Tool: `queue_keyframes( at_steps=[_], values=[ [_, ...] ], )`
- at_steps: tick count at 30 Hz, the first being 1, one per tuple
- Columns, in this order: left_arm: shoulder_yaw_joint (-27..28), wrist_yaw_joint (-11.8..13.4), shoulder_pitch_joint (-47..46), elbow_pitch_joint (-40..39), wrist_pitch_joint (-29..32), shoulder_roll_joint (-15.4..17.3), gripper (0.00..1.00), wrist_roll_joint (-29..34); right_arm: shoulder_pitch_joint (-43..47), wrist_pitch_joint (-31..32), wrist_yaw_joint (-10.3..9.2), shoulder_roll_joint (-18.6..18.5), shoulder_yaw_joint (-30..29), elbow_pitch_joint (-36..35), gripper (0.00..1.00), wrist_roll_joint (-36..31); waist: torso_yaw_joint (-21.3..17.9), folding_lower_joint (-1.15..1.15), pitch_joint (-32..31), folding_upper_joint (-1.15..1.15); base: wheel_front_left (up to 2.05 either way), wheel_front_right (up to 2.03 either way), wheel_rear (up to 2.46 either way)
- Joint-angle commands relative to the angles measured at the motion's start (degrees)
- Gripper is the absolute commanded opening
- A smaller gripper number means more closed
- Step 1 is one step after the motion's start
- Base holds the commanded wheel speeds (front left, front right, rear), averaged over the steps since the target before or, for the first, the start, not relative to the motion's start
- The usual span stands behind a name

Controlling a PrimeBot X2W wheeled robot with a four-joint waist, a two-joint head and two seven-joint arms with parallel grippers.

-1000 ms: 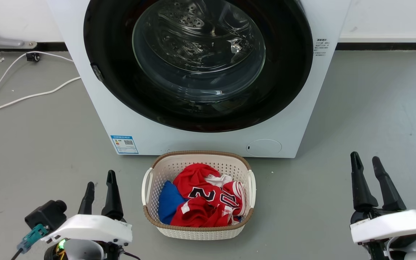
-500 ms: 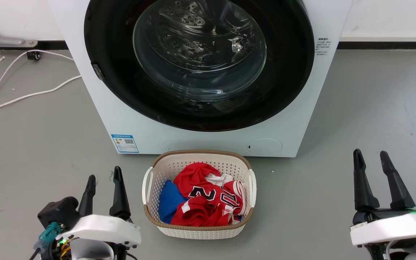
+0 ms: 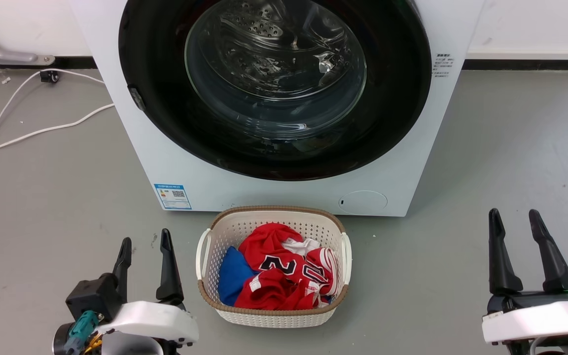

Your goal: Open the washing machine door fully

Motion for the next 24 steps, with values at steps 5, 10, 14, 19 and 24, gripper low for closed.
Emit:
queue_keyframes(
  at_steps=[5, 10, 14, 19, 24],
  values=[
    [-0.1, 0.0, 0.6, -0.9, -1.1, 0.1, 1.00, 3.5, 0.5, -1.0, 0.12, 0.0, -0.5, -1.2, 1.00, -2.3, 0.2, 0.00, 0.0, 0.00, 0.00, 0.00, 0.00],
    [0.5, -0.7, 1.0, -1.3, -1.7, -0.6, 1.00, 5.3, 0.9, -1.7, 0.12, 0.0, -0.6, -1.9, 1.00, -2.8, 0.3, 0.00, -0.1, 0.00, 0.00, 0.00, 0.00],
    [1.0, -1.3, 1.5, -1.4, -2.2, -1.2, 1.00, 7.2, 1.3, -2.2, 0.12, 0.0, -0.8, -2.3, 1.00, -4.1, 0.4, 0.00, -0.3, 0.00, 0.00, 0.00, 0.00],
    [1.6, -2.1, 2.0, -1.0, -2.8, -1.8, 1.00, 9.6, 1.7, -2.8, 0.12, 0.0, -0.8, -2.6, 1.00, -5.6, 0.4, 0.00, -0.4, 0.00, 0.00, 0.00, 0.00],
    [2.2, -2.7, 2.5, -0.5, -3.4, -2.5, 1.00, 11.8, 2.2, -3.3, 0.12, 0.0, -0.6, -2.7, 1.00, -6.9, 0.4, 0.00, -0.6, 0.00, 0.00, 0.00, 0.00]
  ],
)
